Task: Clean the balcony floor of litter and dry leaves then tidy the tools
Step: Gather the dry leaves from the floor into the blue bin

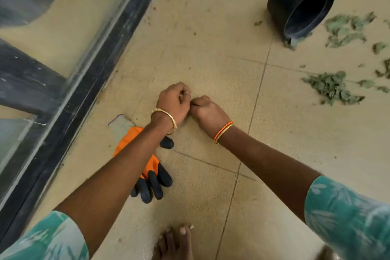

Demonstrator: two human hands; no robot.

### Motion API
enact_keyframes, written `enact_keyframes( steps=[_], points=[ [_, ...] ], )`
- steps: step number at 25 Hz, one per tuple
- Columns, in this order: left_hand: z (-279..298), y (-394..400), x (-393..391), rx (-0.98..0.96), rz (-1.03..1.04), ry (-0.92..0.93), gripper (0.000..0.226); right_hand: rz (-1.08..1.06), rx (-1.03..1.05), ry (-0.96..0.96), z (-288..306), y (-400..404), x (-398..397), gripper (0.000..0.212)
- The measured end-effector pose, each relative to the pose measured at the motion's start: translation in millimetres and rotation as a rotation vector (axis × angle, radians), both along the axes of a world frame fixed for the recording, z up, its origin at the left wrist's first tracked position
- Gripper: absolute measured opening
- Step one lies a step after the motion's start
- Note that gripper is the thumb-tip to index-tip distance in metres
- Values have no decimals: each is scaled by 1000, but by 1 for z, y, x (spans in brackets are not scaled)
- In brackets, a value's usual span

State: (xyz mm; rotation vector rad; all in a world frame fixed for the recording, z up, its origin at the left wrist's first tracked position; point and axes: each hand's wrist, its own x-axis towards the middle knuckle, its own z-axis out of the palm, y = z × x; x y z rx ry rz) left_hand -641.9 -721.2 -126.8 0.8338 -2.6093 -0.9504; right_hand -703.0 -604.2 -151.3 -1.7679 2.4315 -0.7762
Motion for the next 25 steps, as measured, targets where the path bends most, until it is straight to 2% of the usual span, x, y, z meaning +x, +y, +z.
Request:
enact_keyframes(
  steps=[2,5,8,10,13,15,17,18,19,20,22,23,25],
  points=[
    [10,8,-12,250,101,19,18,-74,-43,-149,15,3,-20,17],
    [35,40,-38,776,329,116,24,-333,-135,-345,35,31,-36,21],
    [47,79,-58,1137,337,-17,33,-473,-164,-417,42,65,-42,23],
    [48,100,-71,1252,257,-136,37,-487,-157,-403,47,88,-46,18],
    [48,131,-92,1248,243,-198,34,-482,-138,-375,60,120,-56,24],
    [46,155,-103,1164,209,-285,37,-520,-149,-439,68,147,-66,27],
    [44,172,-109,1104,123,-416,43,-717,-247,-516,64,176,-88,25],
    [43,177,-113,1088,68,-470,45,-862,-230,-491,59,190,-104,24],
    [43,181,-118,1065,24,-502,47,-1005,-105,-429,54,204,-121,33],
    [43,183,-123,1033,5,-509,46,-1106,95,-390,47,216,-135,51],
    [48,181,-133,961,19,-487,41,-1176,349,-393,39,226,-150,76],
    [50,179,-138,931,28,-477,39,-1172,362,-393,34,225,-153,75],
    [53,177,-145,901,48,-476,36,-1159,248,-390,24,218,-154,50]
  ],
)
